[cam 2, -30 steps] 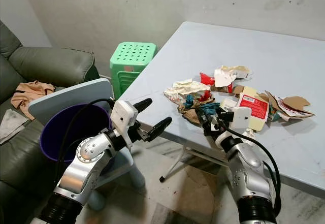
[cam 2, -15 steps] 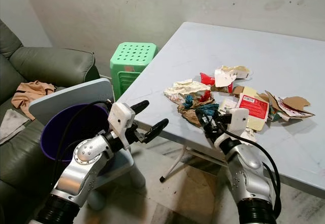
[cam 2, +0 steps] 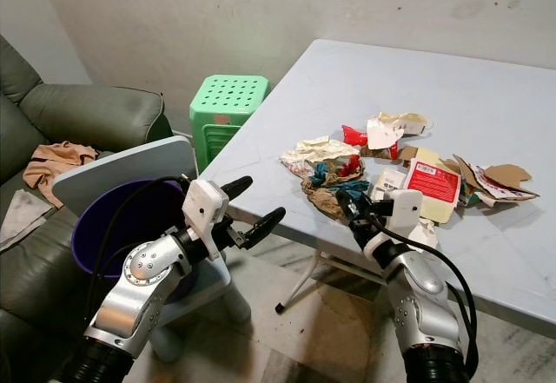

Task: Picking trash to rubbish bin

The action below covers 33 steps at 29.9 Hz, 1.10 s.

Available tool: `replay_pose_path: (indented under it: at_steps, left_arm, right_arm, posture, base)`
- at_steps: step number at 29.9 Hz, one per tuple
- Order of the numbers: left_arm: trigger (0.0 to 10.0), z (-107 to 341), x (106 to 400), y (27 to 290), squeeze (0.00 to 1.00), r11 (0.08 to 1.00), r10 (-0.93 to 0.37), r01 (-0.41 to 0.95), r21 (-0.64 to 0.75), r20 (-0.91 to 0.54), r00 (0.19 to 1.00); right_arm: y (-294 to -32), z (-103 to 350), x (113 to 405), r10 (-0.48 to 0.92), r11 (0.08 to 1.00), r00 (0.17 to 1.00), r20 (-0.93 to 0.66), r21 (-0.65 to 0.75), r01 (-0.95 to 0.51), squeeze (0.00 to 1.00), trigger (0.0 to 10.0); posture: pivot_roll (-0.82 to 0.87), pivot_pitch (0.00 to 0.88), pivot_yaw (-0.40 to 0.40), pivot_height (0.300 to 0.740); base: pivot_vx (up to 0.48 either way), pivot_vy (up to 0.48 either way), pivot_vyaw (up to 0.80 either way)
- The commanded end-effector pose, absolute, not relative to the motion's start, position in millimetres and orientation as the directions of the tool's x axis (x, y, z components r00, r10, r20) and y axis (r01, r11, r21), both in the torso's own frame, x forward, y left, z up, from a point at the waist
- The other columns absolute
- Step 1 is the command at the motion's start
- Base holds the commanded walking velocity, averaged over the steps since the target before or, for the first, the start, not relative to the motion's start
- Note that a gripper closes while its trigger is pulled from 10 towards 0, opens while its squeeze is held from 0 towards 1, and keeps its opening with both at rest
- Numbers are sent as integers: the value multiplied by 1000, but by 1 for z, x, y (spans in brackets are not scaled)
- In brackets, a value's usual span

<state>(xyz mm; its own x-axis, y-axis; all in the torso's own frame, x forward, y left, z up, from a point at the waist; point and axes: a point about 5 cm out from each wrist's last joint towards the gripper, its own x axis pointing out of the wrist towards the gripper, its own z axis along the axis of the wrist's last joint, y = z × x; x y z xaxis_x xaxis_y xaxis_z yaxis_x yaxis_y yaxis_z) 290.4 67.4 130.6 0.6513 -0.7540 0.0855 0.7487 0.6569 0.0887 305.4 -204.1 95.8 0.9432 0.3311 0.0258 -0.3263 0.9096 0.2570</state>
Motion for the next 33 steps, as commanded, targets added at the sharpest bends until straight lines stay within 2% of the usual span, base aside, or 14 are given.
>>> replay_pose_path:
  at_steps: [1,17,31,32,33]
  left_arm:
    - [10000,133,291,68,0,646,-763,755,107,82,641]
    - [10000,134,294,66,0,641,-768,759,113,83,635]
    - [10000,138,302,68,0,665,-747,737,118,99,658]
    - [10000,139,304,69,0,672,-741,731,119,103,664]
    - [10000,140,307,70,0,682,-731,722,117,108,674]
  right_arm:
    - [-203,100,304,339,906,939,55,249,-341,0,0]
    - [-202,106,300,361,902,925,120,206,-379,0,0]
    - [-224,135,302,284,908,915,285,226,-353,0,0]
    - [-224,138,304,268,917,917,295,215,-337,0,10000]
    - [-224,143,306,244,925,917,316,207,-318,0,10000]
  posture:
    - [5,30,30,715]
    - [-1,30,35,715]
    - [-4,31,36,715]
    - [-5,30,37,715]
    - [-4,24,38,715]
  base:
    - [0,0,0]
    - [0,0,0]
    - [0,0,0]
    - [0,0,0]
    - [0,0,0]
